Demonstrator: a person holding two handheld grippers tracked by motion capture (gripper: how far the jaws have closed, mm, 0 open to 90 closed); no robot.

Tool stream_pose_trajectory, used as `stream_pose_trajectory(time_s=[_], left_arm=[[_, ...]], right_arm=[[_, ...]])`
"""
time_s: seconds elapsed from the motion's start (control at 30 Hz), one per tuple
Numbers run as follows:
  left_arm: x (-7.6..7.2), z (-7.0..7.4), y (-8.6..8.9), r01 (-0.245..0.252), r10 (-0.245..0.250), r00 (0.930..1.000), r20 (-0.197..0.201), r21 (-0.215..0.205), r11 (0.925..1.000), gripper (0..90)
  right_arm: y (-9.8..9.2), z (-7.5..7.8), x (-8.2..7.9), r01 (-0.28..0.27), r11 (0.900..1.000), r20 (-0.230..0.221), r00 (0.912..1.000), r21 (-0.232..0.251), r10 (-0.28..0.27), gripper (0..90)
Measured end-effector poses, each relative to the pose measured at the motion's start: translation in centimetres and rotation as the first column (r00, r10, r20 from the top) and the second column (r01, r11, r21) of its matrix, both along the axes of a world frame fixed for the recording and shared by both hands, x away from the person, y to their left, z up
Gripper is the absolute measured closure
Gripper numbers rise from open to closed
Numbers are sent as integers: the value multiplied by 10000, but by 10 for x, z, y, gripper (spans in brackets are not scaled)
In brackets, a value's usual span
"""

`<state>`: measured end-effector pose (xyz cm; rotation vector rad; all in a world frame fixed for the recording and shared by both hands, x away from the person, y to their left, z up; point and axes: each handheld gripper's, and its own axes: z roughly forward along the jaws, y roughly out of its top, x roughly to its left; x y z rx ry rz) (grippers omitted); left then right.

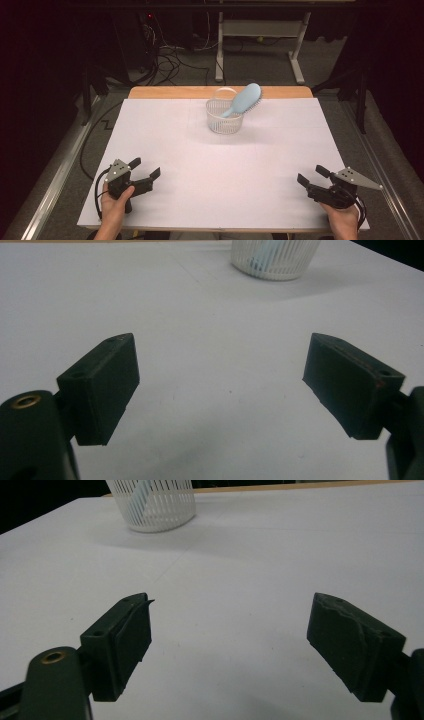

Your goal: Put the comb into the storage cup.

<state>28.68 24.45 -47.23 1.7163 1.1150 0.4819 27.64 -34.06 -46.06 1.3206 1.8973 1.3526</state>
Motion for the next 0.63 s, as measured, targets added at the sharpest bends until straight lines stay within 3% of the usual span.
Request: stream_pose_trajectory(time_s=[0.63], left_arm=[[2,-2,0,45,-44,9999,-151,65,10000,156]], right_arm=[[2,0,0,19,10000,21,10000,-54,-18,182]])
